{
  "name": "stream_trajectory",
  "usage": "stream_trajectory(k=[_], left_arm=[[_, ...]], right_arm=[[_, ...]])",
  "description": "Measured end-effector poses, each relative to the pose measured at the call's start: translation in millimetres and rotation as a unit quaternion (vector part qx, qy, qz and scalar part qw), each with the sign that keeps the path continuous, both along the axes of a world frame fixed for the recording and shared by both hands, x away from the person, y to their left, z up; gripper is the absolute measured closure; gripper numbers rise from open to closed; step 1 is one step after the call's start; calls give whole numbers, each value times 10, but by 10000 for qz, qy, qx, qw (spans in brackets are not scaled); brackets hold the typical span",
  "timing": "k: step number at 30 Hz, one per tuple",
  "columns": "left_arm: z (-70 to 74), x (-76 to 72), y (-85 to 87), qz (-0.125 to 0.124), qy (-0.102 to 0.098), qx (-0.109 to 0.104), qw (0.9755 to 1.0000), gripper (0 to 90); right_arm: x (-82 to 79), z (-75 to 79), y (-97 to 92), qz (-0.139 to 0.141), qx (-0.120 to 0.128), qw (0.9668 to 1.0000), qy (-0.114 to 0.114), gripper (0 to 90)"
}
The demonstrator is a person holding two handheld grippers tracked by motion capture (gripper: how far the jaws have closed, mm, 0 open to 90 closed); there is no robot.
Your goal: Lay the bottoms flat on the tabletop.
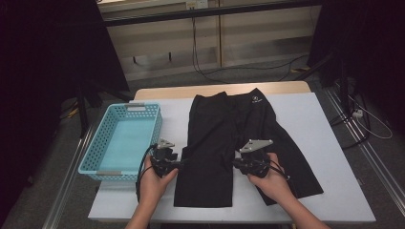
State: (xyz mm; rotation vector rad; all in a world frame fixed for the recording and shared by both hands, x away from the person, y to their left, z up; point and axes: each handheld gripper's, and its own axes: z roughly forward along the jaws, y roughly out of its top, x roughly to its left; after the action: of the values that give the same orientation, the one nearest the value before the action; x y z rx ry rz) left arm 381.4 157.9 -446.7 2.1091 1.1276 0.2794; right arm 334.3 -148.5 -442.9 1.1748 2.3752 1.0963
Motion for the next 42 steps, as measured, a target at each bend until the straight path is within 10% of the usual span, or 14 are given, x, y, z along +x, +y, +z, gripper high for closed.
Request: stream_trajectory(k=[4, 9, 23, 32, 37, 42], left_arm=[[1, -2, -7, -16, -50, 14, 10000, 421], [-12, 1, -5, 30, -41, -13, 10000, 428], [-9, 3, 12, -61, 114, 86, 9999, 541], [1, -8, 6, -117, 626, -183, 9978, 875], [46, -43, 26, -21, 758, -168, 9970, 897], [66, -56, 57, 26, 680, -117, 9976, 891]], right_arm=[[54, -54, 122, -64, -80, 9999, -37, 658], [140, -138, 152, 6, 36, 9999, 157, 881], [19, -43, -95, -45, -164, 9994, 291, 894], [-15, 1, -36, -54, -287, 9996, -12, 691], [-47, 46, 18, -72, -424, 9986, -295, 572], [-134, 77, 215, 596, -149, 9969, -482, 489]])
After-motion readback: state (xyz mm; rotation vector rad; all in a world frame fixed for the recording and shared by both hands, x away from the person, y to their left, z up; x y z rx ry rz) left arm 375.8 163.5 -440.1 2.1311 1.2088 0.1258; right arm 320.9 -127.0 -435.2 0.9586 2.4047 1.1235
